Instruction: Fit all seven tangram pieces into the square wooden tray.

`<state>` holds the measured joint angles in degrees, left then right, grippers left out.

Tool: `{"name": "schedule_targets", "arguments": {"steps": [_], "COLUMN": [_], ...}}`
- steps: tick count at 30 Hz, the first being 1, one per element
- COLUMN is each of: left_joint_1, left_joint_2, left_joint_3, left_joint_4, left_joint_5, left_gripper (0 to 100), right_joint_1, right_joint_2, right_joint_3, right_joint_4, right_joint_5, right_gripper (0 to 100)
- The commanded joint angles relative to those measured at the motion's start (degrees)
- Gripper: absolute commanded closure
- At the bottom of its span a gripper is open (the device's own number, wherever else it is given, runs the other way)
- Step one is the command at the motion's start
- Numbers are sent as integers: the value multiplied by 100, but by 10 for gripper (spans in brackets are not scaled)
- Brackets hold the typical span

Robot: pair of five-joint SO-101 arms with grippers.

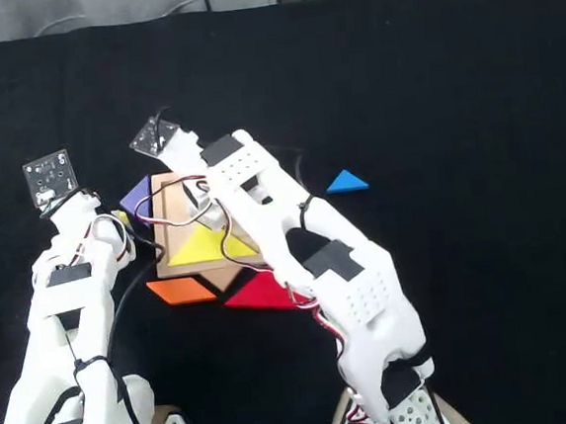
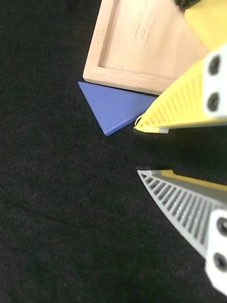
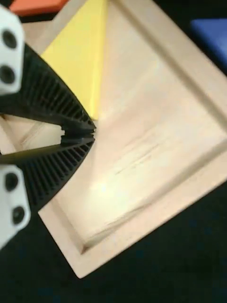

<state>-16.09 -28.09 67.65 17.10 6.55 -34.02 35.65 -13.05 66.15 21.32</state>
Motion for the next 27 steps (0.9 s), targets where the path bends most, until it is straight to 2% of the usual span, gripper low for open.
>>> {"name": "schedule_targets", "arguments": {"steps": [1,7,12,16,20,24,27], "left_joint_1": [-13,-13,-13,-13,-13,-4,259], "left_joint_2": [9,9,9,9,18,9,0], "left_joint_3": [-119,-119,-127,-127,-180,-251,-207], "left_joint_4": [-141,-141,-141,-141,-149,-105,-97], "left_joint_5": [-9,-9,-9,-9,0,35,176], "left_gripper": [863,863,863,863,863,861,859], "right_joint_1": [-149,255,782,1046,1064,1354,1873], "right_joint_2": [-119,-971,-2519,-4163,-5534,-6185,-6255], "right_joint_3": [-268,-154,462,1525,3090,4462,4980], "right_joint_4": [193,360,659,571,62,-484,-536], "right_joint_5": [9,-44,-299,-554,-563,-571,-571], "right_gripper": [988,988,988,988,987,987,987]}}
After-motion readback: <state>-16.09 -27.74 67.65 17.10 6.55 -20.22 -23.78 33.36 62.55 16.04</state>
